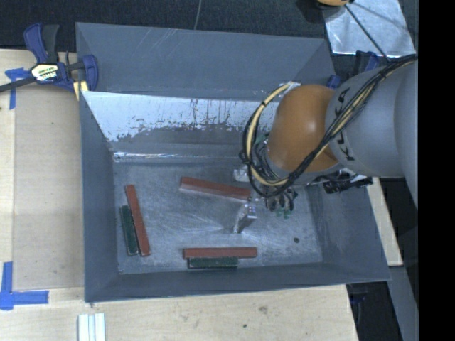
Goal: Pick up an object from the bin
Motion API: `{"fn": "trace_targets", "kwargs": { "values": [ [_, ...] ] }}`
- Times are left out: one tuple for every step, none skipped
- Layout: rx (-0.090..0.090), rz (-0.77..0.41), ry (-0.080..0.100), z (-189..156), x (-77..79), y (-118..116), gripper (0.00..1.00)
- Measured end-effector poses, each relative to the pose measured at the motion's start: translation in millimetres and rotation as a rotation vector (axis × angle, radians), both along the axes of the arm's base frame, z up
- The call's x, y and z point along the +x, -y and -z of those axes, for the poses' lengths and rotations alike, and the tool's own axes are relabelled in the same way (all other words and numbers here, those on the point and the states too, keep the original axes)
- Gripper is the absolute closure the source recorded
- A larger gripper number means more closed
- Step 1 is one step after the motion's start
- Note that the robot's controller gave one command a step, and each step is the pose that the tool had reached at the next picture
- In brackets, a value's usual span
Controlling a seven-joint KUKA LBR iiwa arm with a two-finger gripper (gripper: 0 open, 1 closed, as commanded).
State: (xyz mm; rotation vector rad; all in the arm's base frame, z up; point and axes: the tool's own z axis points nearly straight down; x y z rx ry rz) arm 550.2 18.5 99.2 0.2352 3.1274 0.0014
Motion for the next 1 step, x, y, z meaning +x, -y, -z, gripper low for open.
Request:
{"fn": "trace_targets", "kwargs": {
  "values": [
    [-0.002,-0.044,0.012,18.9,45.9,-0.6,1.0]
  ]
}}
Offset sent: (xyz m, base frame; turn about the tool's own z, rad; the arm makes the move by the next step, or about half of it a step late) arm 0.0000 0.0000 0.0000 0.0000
